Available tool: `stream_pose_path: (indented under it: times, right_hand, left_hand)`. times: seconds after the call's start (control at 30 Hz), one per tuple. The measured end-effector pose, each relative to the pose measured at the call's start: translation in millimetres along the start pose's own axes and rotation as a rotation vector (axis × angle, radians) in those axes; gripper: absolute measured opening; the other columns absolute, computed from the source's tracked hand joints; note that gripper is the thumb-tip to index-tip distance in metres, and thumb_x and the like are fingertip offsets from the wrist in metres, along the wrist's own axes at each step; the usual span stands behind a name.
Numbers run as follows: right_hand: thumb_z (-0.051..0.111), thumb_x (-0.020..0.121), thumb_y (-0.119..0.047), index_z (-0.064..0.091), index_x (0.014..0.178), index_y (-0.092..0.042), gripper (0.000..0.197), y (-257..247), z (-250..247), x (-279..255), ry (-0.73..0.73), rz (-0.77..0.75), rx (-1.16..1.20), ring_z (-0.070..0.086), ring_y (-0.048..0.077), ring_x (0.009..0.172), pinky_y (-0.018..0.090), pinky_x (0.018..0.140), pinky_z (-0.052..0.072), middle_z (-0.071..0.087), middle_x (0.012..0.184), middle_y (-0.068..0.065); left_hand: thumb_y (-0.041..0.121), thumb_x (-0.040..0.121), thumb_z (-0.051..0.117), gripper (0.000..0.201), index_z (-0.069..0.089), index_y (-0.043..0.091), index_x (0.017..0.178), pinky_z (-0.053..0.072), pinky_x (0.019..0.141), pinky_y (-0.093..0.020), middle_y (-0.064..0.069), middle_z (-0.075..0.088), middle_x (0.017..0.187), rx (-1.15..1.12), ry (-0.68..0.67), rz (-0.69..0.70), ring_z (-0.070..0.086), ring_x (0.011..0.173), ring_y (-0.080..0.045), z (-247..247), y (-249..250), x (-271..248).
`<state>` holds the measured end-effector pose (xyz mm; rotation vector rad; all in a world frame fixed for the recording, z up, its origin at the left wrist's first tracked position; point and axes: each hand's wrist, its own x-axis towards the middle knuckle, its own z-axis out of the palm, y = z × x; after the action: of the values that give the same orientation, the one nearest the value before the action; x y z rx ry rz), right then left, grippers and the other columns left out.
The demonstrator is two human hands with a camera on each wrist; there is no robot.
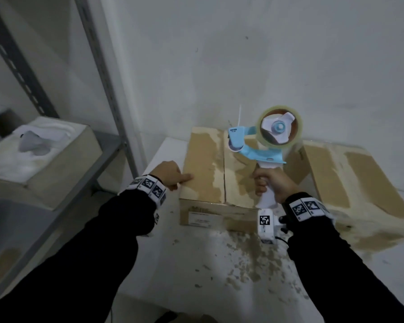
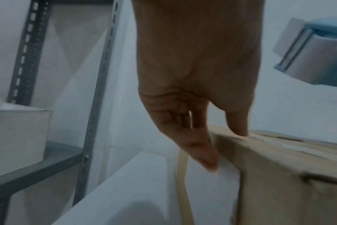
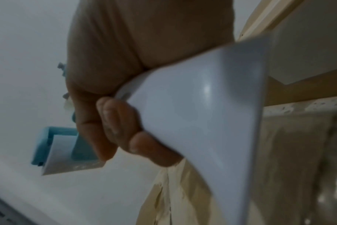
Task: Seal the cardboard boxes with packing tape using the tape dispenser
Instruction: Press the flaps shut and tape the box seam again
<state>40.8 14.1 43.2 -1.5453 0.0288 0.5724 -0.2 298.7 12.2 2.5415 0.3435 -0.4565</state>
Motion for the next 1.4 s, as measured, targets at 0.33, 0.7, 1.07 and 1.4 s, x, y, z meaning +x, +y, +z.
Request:
stream_pose_path:
  times: [0.33,0.7,1.07,1.4]
  right_hand:
    - [0.046,0.086,0.009,0.034,0.066,-0.015,0.033,-10.0,42.8,-0.2,-0.094,-0.03,0.022,0.025,0.012,0.032,0.022,0.037,0.028,0.027,0.04,-0.003]
    - [0.049,0.085,0.011,0.036,0.062,-0.014,0.036,-10.7,72.2,-8.1,-0.041,-0.083,-0.021,0.025,0.014,0.033,0.021,0.04,0.027,0.027,0.04,-0.001]
    - [0.051,0.081,0.015,0.04,0.067,-0.011,0.032,11.3,80.6,-21.1,-0.028,-0.061,-0.159,0.03,0.014,0.031,0.02,0.039,0.029,0.032,0.039,0.002]
    - [0.05,0.082,0.015,0.039,0.069,-0.011,0.031,13.8,98.6,-20.6,-0.03,-0.084,-0.152,0.03,0.014,0.031,0.02,0.038,0.029,0.033,0.038,0.001]
  left_hand:
    - [0.042,0.097,0.041,0.039,0.058,0.009,0.111,0.053,0.082,-0.02,-0.004,0.069,0.094,-1.038,-0.221,0.193,0.067,0.086,-0.013,-26.7,43.6,-26.5]
    - [0.007,0.094,0.051,0.016,0.062,0.002,0.104,0.055,0.059,-0.013,-0.001,0.072,0.068,-1.522,-0.236,0.19,0.068,0.061,-0.005,-35.6,25.6,-35.0]
    - [0.016,0.095,0.045,0.021,0.061,0.006,0.104,0.053,0.082,-0.026,-0.008,0.067,0.096,-1.46,-0.348,0.068,0.065,0.083,-0.017,-10.7,4.9,-42.7]
    - [0.001,0.094,0.044,0.021,0.059,-0.001,0.109,0.057,0.063,-0.016,-0.008,0.074,0.079,-1.612,-0.363,0.065,0.071,0.066,-0.011,-15.1,-8.5,-48.2]
